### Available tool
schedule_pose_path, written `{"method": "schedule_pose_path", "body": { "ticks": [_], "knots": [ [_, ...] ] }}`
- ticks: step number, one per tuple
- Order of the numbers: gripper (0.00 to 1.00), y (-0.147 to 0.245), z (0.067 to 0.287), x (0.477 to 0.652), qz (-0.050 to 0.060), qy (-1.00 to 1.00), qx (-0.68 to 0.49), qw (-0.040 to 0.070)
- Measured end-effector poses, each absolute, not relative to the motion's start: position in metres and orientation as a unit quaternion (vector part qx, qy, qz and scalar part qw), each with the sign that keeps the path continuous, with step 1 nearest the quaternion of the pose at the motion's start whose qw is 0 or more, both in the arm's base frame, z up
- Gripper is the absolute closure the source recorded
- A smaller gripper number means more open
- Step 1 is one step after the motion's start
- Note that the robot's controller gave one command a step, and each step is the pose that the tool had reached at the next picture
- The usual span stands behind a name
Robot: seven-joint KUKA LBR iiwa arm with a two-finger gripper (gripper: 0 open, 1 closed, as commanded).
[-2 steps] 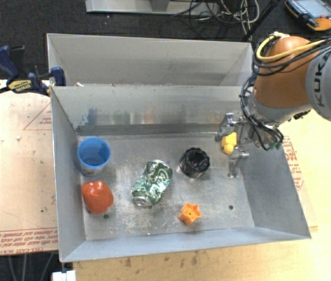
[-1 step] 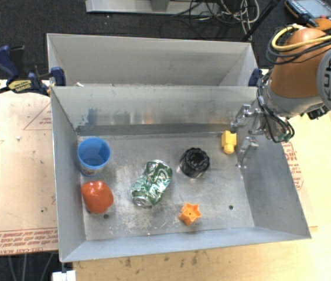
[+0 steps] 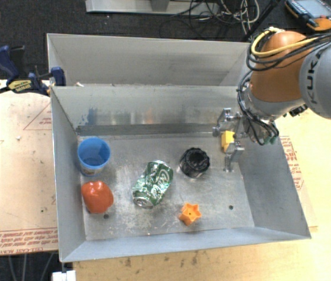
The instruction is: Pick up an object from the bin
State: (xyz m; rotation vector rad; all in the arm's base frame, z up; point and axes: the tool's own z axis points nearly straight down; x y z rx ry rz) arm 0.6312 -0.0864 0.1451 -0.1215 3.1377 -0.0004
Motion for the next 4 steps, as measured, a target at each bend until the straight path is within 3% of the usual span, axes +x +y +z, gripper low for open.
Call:
{"method": "schedule_pose_path", "body": {
  "ticks": [1, 2, 4],
  "knots": [
    [0.00, -0.046, 0.098, 0.626, 0.001, 0.996, -0.084, 0.002],
    [1.00, -0.028, 0.081, 0.622, -0.003, 0.963, -0.267, 0.015],
    [1.00, -0.028, 0.083, 0.620, -0.002, 0.963, -0.268, 0.009]
  ]
}}
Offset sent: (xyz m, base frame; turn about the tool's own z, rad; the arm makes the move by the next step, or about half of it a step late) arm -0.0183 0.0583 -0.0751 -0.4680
